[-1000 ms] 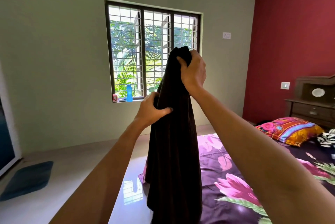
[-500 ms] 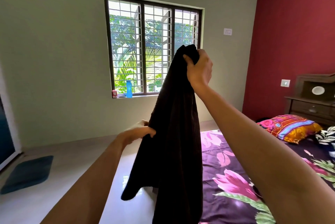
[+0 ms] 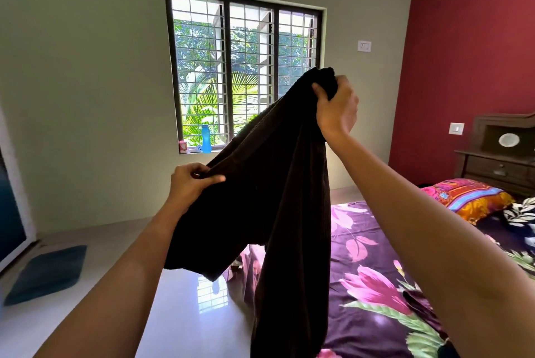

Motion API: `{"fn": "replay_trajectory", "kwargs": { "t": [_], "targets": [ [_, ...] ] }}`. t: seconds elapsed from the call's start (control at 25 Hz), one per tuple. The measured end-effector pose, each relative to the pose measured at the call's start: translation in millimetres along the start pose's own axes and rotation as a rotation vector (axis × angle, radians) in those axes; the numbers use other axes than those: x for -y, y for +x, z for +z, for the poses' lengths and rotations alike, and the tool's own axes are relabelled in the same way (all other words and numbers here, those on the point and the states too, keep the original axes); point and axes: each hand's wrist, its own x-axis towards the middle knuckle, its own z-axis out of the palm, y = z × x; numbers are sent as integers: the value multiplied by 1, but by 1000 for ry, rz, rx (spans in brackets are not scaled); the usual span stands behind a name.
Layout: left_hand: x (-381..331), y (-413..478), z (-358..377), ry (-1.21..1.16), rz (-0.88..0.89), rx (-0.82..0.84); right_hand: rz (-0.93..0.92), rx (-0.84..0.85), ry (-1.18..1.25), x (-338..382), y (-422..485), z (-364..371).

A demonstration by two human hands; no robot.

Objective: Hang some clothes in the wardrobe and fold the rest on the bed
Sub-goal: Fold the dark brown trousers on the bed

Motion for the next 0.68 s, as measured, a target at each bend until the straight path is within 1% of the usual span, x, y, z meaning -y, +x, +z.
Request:
{"fn": "replay_trajectory", "kwargs": {
  "t": [0.08, 0.16, 0.24, 0.28, 0.32, 0.44, 0.56, 0.68],
  "targets": [
    [7, -2, 0, 39, 25, -2, 7, 2, -6, -2, -3, 0],
    [17, -6, 5, 137, -7, -25, 5, 19, -6, -4, -9, 2],
    [26, -13, 14, 350, -56, 20, 9, 34, -2, -3, -17, 2],
    [29, -17, 17, 473, -60, 60, 14, 35, 3, -3, -21, 1],
    [29, -23, 20, 549, -63, 93, 20, 32, 8, -3, -23, -1],
    [32, -36, 28, 581, -99, 166, 25, 31, 20, -10, -26, -3],
    [33, -35, 26, 652, -230, 239, 32, 25, 25, -18, -29, 0],
    [42, -29, 26, 574, -365, 270, 72, 7, 19, -33, -29, 1]
  ]
}}
